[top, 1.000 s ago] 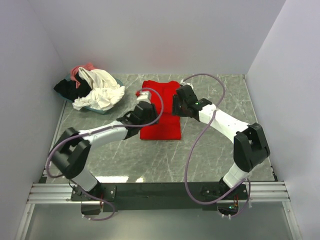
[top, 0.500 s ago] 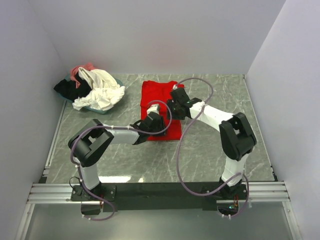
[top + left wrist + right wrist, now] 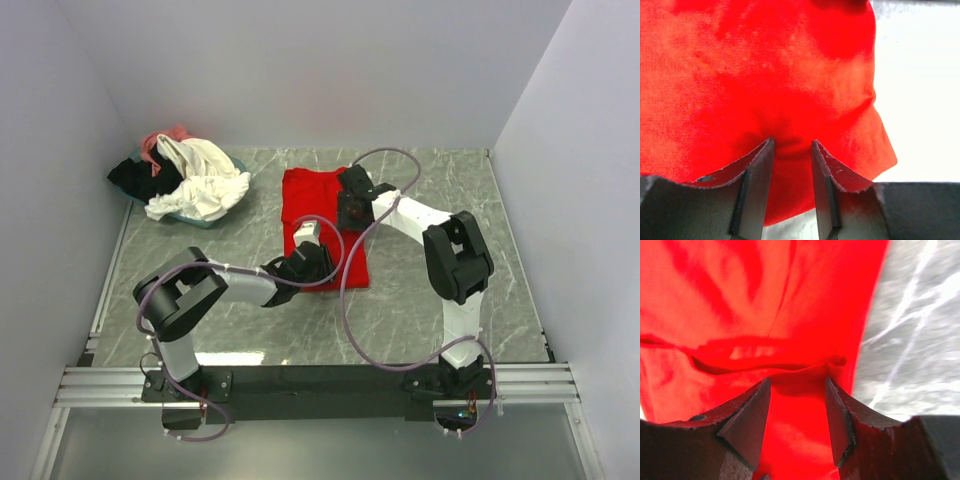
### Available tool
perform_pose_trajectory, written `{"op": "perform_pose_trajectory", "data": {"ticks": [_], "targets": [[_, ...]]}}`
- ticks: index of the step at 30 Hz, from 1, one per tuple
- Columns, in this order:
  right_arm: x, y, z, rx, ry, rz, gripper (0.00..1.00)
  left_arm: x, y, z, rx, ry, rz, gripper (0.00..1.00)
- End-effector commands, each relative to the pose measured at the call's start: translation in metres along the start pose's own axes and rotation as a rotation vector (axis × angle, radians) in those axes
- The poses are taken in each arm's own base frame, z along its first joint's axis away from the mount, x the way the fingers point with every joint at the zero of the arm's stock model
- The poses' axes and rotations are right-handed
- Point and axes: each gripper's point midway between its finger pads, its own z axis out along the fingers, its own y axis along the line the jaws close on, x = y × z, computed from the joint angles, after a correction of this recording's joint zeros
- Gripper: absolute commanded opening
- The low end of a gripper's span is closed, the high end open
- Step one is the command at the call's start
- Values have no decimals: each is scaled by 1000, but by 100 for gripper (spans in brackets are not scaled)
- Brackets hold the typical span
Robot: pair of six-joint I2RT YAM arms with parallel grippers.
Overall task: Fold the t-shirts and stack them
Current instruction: Fold the tshirt
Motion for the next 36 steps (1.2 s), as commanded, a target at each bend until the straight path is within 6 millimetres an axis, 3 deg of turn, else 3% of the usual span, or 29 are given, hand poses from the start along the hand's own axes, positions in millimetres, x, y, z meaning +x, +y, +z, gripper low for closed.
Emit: {"op": "perform_pose_trajectory", "data": {"ticks": [1,6,8,9,11,15,16,18,20,21,22,24,26,29,36], "targets": [[-31,-12,-22,38,-80,0,55,58,38,-16,-116,165,36,43],[-35,-15,-44,24,-118,7,55,76,38,-26,-139,186,70,43],[-26,-18,-48,20,-115,11,55,85,41,-35,-156,195,79,43],[-28,-19,-60,7,-139,24,55,87,42,-38,-157,195,79,43],[-12,-26,-62,8,-132,32,55,95,38,-49,-150,198,78,43],[8,-30,-93,-38,-169,53,55,103,23,-67,-136,189,103,43],[25,-35,-91,-34,-147,51,56,103,18,-72,-133,184,101,44],[32,-30,-109,-81,-176,60,56,110,11,-83,-140,188,138,45],[57,-30,-111,-102,-152,52,56,110,-5,-90,-117,167,136,47],[57,-30,-123,-127,-180,70,56,114,3,-97,-153,184,158,47],[74,-33,-121,-129,-156,69,56,113,-8,-104,-135,174,144,49],[84,-30,-134,-165,-173,89,57,109,-8,-113,-155,151,146,50],[106,-32,-134,-186,-148,92,57,98,-22,-126,-130,121,109,55],[130,-26,-142,-222,-130,93,58,82,-27,-140,-132,85,67,60],[186,-9,-150,-250,-56,85,59,67,5,-165,-218,54,12,69]]}}
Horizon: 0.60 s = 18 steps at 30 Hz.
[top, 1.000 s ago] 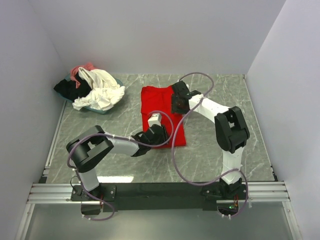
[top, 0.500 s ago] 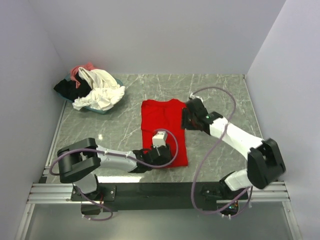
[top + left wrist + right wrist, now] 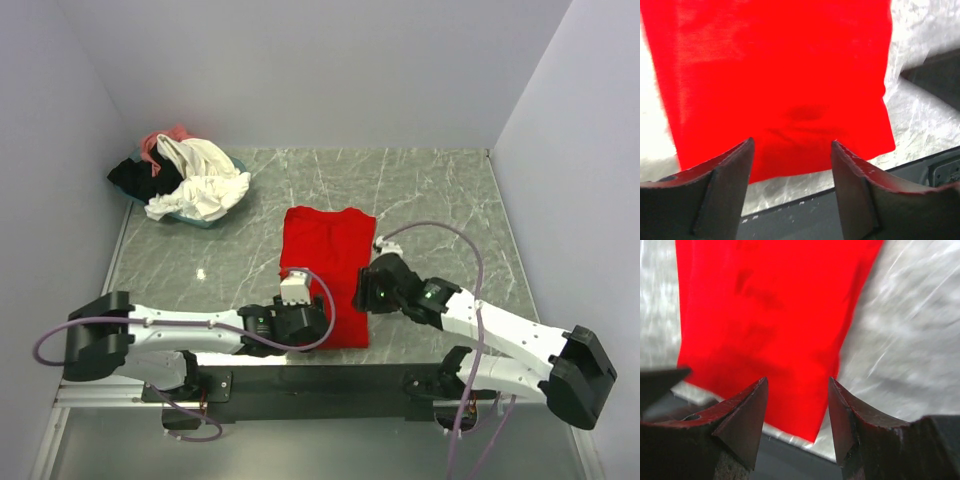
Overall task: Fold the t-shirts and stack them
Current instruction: Fold the tshirt
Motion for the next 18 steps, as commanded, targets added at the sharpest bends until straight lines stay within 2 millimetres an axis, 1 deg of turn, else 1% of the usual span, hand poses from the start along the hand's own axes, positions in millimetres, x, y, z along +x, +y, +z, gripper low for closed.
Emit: {"op": "perform_pose_trajectory", "data": {"ticks": [1,2,3,4,5,6,7,8,9,10,11,12,13,15,16,18], "targets": [[23,1,-2,13,17,59,59,-12,25,-16,-69,-45,-84,71],[27,2,-2,8,20,63,59,-6,38,-16,-87,-35,-82,72],[34,2,-1,3,40,80,59,-8,38,-21,-62,-38,-114,72],[41,5,-2,-11,56,73,59,-2,49,-20,-73,-31,-116,72],[46,7,-1,-13,69,71,59,0,51,-22,-60,-21,-128,72],[50,7,0,-4,76,83,59,-2,49,-27,-27,-23,-157,72],[55,7,-1,2,88,81,59,4,59,-27,-30,-13,-157,72],[62,6,0,14,109,70,59,6,60,-28,-16,-4,-172,72],[66,5,0,23,119,78,59,4,57,-33,23,-5,-199,72],[70,4,0,28,130,77,59,9,66,-31,16,2,-201,72],[76,3,0,36,144,78,59,12,67,-33,29,14,-213,73],[79,2,0,39,149,77,59,10,63,-36,62,12,-231,73],[80,1,0,43,149,77,59,15,70,-34,56,18,-232,73],[83,0,-3,46,154,82,59,16,69,-35,79,23,-253,73],[83,-1,-3,48,150,87,59,19,74,-33,73,26,-252,74],[84,-2,-4,48,147,95,59,20,74,-32,83,29,-252,74]]}}
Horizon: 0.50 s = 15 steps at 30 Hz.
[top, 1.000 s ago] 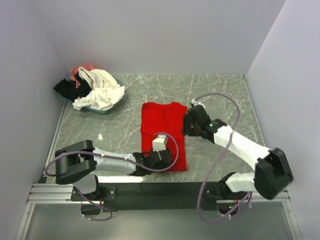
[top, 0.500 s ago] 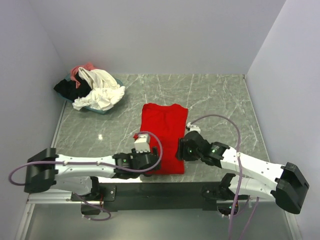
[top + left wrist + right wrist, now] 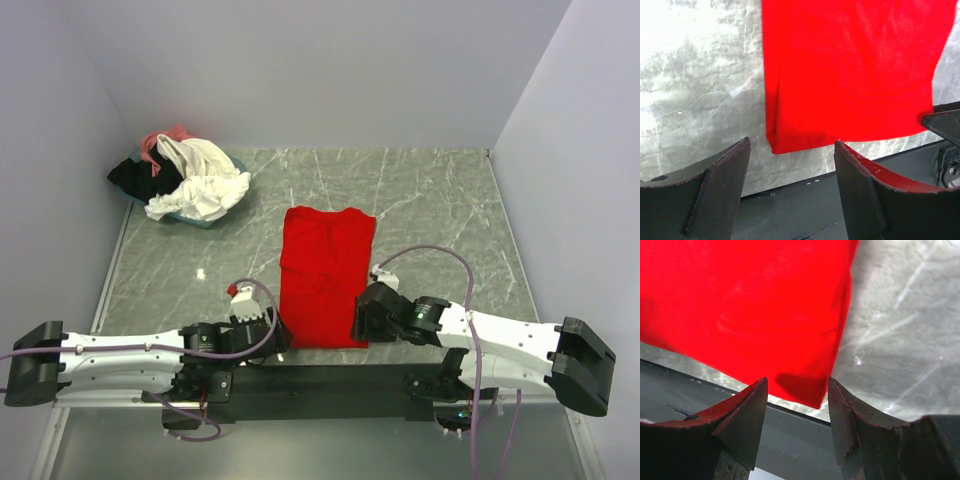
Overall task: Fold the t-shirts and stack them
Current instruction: Fold the tshirt
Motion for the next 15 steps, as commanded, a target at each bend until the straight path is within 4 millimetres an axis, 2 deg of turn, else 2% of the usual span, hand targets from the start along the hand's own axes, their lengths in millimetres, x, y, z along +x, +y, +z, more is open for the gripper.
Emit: {"op": "perform_pose_trajectory", "data": {"ticks": [1,15], "targets": [[1,-8,-1,25,-25,41,59,2,-8,2,43,13,-53,74],[21,-13,11,14,14,60,59,12,10,20,-68,57,-13,72]]}}
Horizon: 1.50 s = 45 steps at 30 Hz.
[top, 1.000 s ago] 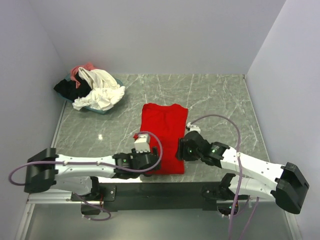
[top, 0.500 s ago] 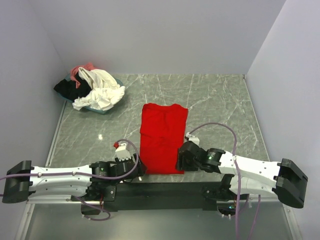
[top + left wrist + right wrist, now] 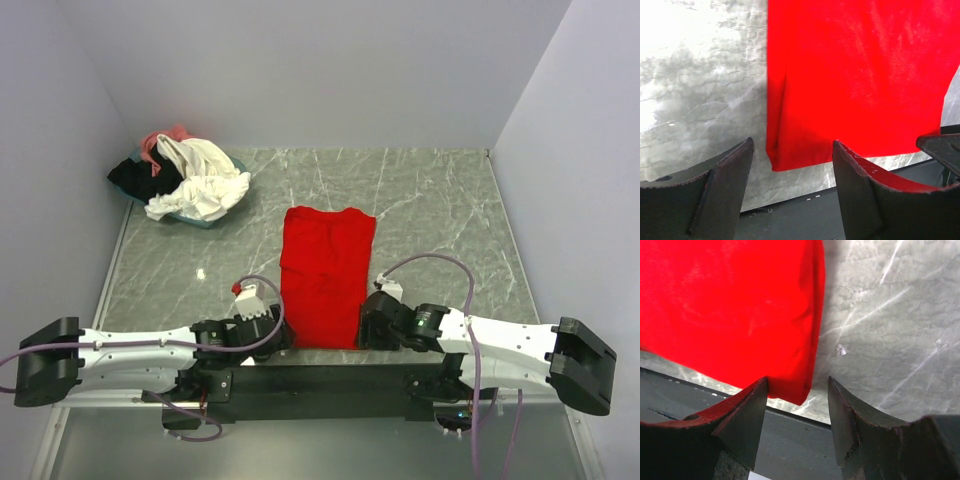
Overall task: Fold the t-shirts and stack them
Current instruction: Fold the tshirt
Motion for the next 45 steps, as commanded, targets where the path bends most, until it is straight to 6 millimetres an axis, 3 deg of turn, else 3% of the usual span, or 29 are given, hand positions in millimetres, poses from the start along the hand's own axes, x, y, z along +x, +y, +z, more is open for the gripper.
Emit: {"op": "perform_pose_trajectory", "data": {"ticks": [1,13,18,27,29,32,33,38,45], "targets": [[0,5,3,-21,-15,20,59,7,3,2,-26,36,18,70],[9,-3,6,10,-2,18,54,25,35,4,-148,112,50,53],[9,-2,7,7,-3,21,50,26,39,2,-138,116,33,46],[11,0,12,7,4,5,36,33,41,6,-140,135,57,25],[13,-1,13,15,11,-3,27,34,43,7,-147,142,73,20],[13,-4,12,26,10,-9,11,36,39,8,-122,148,87,4],[14,-6,10,35,17,-17,0,35,38,8,-116,147,89,1],[20,-7,-4,41,44,-59,0,37,20,3,-24,177,128,1],[50,-5,-26,19,146,-133,0,55,-1,-15,92,300,205,1]]}}
